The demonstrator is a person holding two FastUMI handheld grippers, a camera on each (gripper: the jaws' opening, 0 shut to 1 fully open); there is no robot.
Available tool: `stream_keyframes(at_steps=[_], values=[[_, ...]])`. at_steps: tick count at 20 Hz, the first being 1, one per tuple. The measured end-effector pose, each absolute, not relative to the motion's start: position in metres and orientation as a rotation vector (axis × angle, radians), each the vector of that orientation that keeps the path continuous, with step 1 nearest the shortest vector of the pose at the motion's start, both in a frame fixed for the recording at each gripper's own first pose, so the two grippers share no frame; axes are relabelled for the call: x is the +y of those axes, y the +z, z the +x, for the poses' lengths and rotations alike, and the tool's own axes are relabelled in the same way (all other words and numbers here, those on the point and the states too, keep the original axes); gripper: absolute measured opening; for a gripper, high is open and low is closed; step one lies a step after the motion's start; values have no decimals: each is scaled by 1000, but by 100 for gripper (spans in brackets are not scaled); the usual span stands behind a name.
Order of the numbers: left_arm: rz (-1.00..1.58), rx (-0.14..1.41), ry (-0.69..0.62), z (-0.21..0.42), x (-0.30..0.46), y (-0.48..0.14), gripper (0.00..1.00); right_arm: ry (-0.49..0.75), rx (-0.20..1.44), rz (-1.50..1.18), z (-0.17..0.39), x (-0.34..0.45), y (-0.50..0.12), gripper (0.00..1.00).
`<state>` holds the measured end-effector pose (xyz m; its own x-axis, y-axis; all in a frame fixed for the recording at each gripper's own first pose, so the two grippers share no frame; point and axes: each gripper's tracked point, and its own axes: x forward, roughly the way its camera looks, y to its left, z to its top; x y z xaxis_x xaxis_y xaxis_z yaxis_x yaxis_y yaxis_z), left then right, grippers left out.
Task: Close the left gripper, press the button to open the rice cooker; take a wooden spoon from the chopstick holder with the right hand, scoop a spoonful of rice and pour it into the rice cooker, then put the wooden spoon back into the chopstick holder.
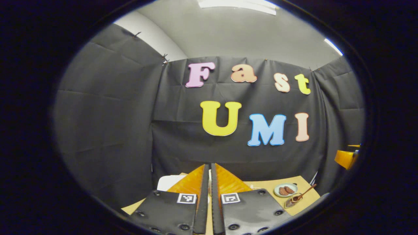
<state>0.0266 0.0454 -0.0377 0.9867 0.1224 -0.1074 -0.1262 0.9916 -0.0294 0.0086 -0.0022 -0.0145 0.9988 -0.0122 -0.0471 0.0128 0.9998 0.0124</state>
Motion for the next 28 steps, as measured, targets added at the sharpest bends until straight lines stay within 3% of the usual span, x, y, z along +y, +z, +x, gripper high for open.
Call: stream_keyframes(at_steps=[1, 7, 11, 17, 28], values=[[-34, 107, 112, 32, 45, -39, 9, -14, 50, 5, 10, -2, -14, 96], [-93, 239, 154, 99, 91, -101, 9, -27, 84, -9, 23, 6, -24, 96], [-89, 405, 241, 153, 135, -202, 9, -26, 132, -43, 35, 14, -35, 96], [-86, 600, 340, 182, 175, -334, 9, -31, 186, -119, 49, 18, -46, 96], [-64, 694, 359, 186, 190, -372, 10, 20, 268, -124, 65, 42, -72, 96]])
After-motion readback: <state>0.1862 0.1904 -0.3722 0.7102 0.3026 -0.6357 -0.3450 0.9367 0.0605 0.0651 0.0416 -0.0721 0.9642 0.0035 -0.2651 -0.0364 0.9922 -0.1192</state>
